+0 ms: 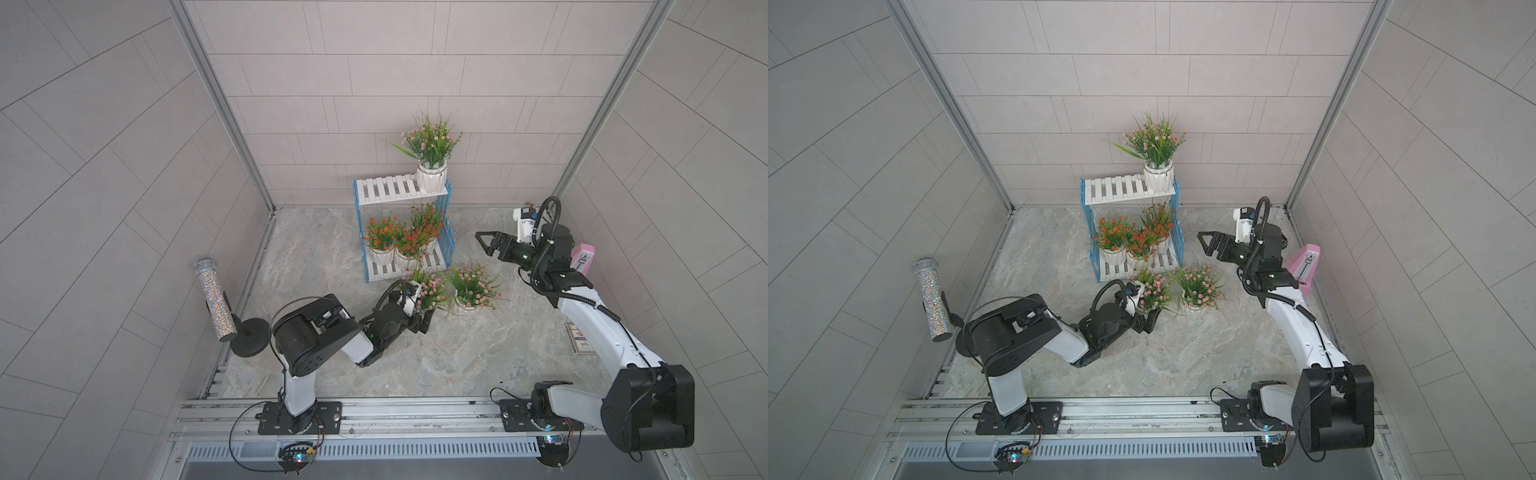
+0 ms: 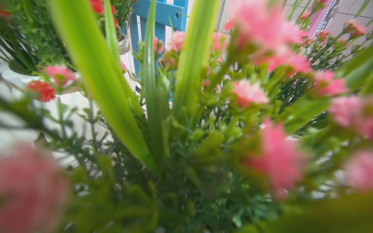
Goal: Place the baby's breath potted plants on the rack by color
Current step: Pick up the baby's breath potted plant from the center of the board.
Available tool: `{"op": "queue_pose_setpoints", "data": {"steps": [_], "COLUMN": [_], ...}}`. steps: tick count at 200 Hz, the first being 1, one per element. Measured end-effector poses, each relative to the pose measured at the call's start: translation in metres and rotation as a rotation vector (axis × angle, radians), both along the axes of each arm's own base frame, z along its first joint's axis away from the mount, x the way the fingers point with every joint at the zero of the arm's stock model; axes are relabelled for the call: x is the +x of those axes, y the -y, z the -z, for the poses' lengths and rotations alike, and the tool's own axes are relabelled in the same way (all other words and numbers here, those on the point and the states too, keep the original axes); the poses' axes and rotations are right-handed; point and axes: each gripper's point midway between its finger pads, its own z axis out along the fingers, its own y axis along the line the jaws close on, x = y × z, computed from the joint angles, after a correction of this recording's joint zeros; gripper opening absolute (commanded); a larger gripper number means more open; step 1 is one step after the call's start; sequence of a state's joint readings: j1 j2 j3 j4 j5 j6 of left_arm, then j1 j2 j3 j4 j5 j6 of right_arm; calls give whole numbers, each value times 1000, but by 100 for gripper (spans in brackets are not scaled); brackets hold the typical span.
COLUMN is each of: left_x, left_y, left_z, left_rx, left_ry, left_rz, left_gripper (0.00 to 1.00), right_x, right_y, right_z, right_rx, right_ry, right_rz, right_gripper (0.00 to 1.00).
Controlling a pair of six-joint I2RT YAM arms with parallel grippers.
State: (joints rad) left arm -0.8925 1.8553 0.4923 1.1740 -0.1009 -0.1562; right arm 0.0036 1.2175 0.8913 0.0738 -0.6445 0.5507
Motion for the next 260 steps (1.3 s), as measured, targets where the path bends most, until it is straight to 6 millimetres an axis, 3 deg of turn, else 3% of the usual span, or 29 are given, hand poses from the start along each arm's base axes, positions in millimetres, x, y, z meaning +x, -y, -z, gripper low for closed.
{"op": "queue_pose_setpoints", "data": {"steps": [64, 86, 127, 176, 215, 260], "left_x": [9, 10, 13, 7, 0, 13], "left_y": [1, 1, 2, -4, -17, -29], "left_z": [-4, -3, -7, -19, -62, -136], "left_rx": [-8, -9, -1, 40, 48, 68], "left_ry": [-5, -8, 4, -20, -3, 25], "left_rz": [5, 10, 19, 24, 9, -84], "left_gripper": [99, 96, 80, 81, 82, 84], "right_x": [2, 2, 3, -1, -5, -11], "right_y": [0, -1, -1, -1, 2, 5], "right_z": [0, 2, 2, 11, 11, 3], "right_rx": [1, 1, 1, -1, -7, -15], "right_ry": [4, 0, -2, -19, -14, 4], "right_rz": [-2, -4, -5, 1, 17, 33], "right_gripper": [99, 99, 99, 100, 99, 99]}}
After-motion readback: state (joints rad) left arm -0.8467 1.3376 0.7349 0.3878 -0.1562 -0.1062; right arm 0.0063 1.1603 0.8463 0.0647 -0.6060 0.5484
